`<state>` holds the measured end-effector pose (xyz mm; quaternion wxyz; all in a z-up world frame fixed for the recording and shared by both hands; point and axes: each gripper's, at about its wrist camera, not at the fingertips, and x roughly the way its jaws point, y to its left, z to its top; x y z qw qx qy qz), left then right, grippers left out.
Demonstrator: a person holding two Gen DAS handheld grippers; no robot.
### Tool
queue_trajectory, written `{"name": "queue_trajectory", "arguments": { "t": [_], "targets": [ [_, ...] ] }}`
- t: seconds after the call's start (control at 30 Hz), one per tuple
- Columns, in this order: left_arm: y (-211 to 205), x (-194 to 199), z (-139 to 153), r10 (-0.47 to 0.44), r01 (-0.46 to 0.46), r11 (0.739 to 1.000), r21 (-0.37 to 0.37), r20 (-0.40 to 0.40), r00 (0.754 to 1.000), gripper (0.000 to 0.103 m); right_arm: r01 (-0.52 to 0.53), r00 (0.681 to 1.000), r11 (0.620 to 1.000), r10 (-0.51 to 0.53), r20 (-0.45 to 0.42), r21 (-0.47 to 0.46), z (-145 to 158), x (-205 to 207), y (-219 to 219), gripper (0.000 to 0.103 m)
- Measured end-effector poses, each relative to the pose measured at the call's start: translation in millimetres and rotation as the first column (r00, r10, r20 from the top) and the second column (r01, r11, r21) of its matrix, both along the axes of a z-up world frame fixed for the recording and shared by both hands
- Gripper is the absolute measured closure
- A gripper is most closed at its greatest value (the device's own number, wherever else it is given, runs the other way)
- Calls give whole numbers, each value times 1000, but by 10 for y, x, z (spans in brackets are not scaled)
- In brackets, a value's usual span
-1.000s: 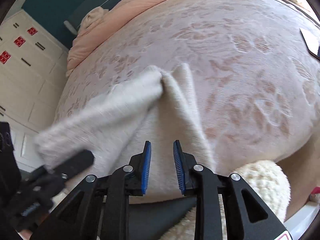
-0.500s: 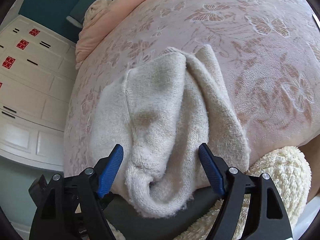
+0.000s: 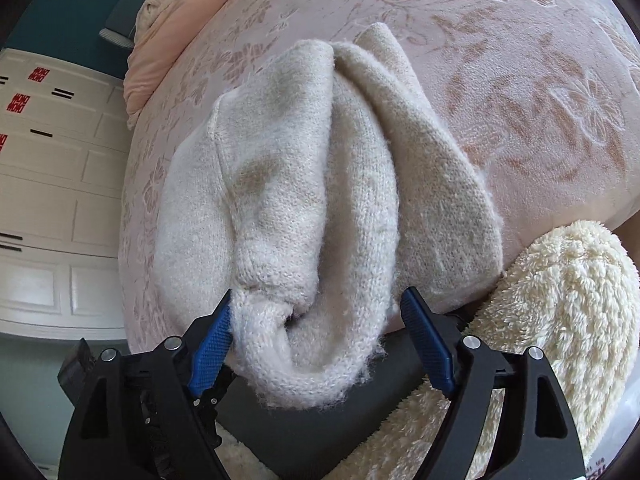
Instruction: Fold small clothes
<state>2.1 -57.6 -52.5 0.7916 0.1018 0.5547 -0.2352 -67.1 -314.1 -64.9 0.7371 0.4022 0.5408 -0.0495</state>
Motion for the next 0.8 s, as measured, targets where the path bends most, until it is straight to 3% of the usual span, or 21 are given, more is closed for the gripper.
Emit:
{"name": "queue_trajectory", "arguments": {
  "t": [0.13,0.2,0.27,0.33,0.47,0.6,0.73,0.8],
  "targets": [
    [7,-11,14,2,-2,1000,0,1,1000,12,3,1000,1000,-3,-10,2,-50,44,49,24],
    [12,-17,24,0,1,1000,-4,3,1000,11,3,1000,1000,-3,5,25,-49,100,49,39],
    [23,-16,43,2,-2,1000,-10,7,1000,11,-12,1000,999,11,25,37,14,228,33,69],
    [49,-19,73,11,-11,1000,-27,12,1000,11,-27,998,999,26,56,19,148,364,55,78],
    [195,-9,180,62,-59,993,-104,26,998,11,-158,980,979,171,101,-130,616,741,405,82],
    [324,-7,282,112,-103,973,-208,33,993,10,-317,920,935,344,189,-158,1122,1138,988,82],
    [185,-62,281,82,-66,984,-166,91,992,9,-416,876,907,418,242,-63,1372,1466,1421,84],
    [164,-26,242,110,-95,988,-125,117,987,10,-450,857,889,456,241,-80,1447,1533,1611,84]
  ]
}}
